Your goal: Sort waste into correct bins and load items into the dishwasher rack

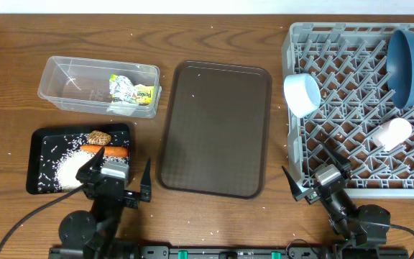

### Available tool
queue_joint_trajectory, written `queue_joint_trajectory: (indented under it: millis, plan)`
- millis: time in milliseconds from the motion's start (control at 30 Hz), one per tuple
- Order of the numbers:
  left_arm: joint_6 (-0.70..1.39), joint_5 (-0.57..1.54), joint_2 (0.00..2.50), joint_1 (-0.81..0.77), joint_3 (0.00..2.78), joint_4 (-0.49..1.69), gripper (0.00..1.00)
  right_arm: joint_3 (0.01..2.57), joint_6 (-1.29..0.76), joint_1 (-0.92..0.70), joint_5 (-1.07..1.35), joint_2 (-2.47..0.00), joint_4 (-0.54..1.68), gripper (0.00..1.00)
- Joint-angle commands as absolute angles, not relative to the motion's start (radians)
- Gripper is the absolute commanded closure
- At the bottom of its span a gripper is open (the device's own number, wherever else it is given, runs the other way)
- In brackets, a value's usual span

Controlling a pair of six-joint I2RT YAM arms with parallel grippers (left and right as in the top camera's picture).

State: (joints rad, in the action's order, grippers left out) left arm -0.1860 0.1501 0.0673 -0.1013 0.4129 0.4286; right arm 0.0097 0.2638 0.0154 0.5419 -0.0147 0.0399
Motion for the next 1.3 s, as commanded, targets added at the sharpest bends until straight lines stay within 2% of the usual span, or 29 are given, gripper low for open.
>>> queue_joint_trajectory:
  millis: [0, 467, 1267]
  plan:
    - [-0.202, 0.141, 0.017, -0.106, 0.334, 0.373, 0.02, 0.006, 0.247, 0.008, 0.538, -0.006, 0.041, 0.01]
    - [-0.201, 0.145, 0.002, -0.139, 0.010, -0.015, 0.02, 0.006, 0.247, 0.008, 0.538, -0.006, 0.041, 0.01]
    - [-0.202, 0.145, 0.004, -0.141, 0.004, 0.007, 0.02, 0.006, 0.247, 0.008, 0.538, -0.006, 0.041, 0.01]
